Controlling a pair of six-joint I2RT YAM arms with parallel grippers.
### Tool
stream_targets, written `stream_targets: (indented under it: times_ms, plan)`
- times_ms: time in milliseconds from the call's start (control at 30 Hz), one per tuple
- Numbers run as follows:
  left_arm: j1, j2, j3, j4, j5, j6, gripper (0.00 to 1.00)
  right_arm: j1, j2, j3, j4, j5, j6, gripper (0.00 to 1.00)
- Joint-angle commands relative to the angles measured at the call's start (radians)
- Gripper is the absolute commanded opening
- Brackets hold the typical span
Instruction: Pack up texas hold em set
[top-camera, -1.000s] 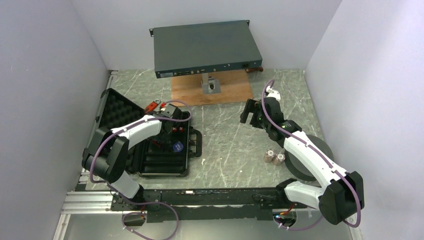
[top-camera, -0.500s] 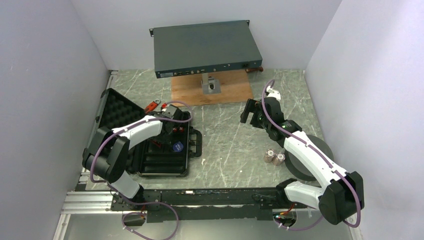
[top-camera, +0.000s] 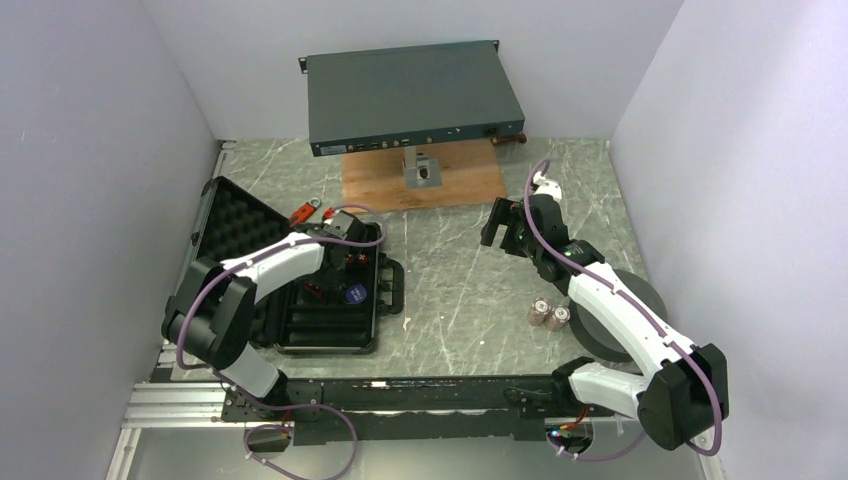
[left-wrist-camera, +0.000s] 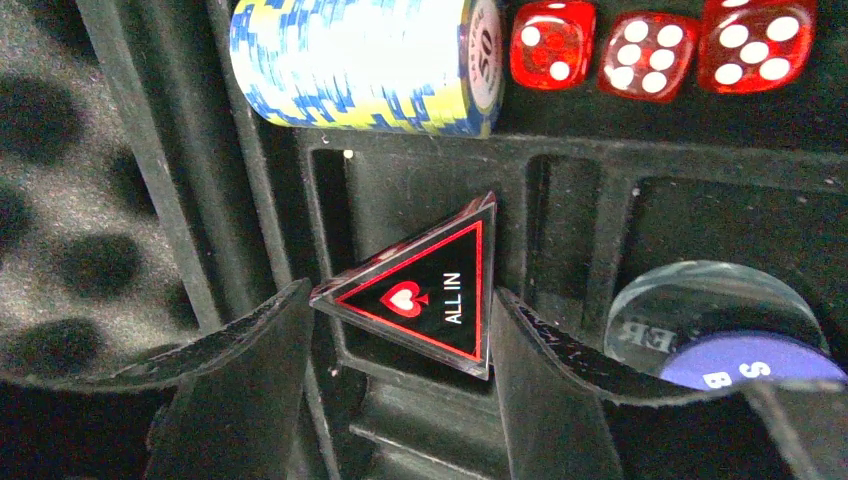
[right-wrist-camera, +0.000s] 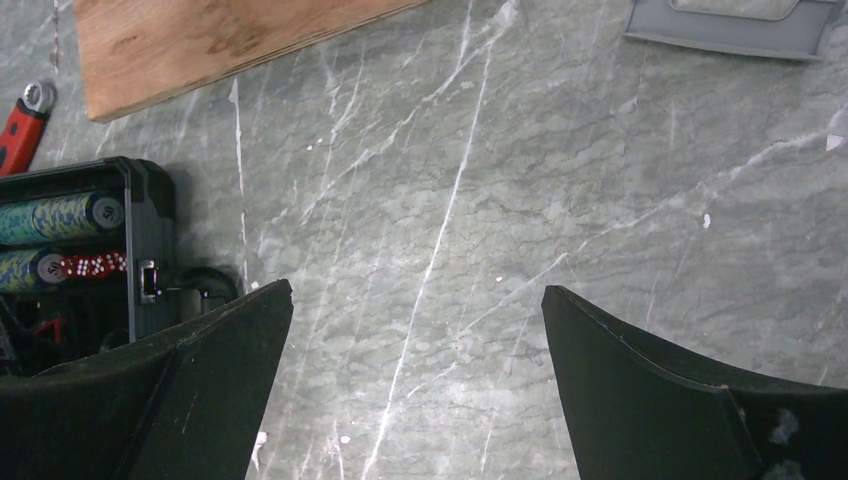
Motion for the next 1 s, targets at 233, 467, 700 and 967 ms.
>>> stream_targets:
  times_ms: [233,467,700,967]
  plan:
    - [-0.025,-0.089,0.002,0.004,0.099,-0.012,0.72,-0.007,-0.033,-0.010,0.033,-0.007,-0.011,1.00]
    - [-0.024,-0.101,-0.018,-0.008,0.037,-0.026,0.72,-0.009,-0.034,-0.015,0.034,-0.010,-0.011,1.00]
    - [-0.017,-0.077,-0.008,-0.031,-0.014,-0.039,0.64,-0.010,-0.037,-0.016,0.033,-0.011,-0.011,1.00]
    - [0.020,-0.001,0.018,-0.046,-0.055,-0.055,0.61,-0.011,-0.043,-0.022,0.030,-0.010,-0.013,1.00]
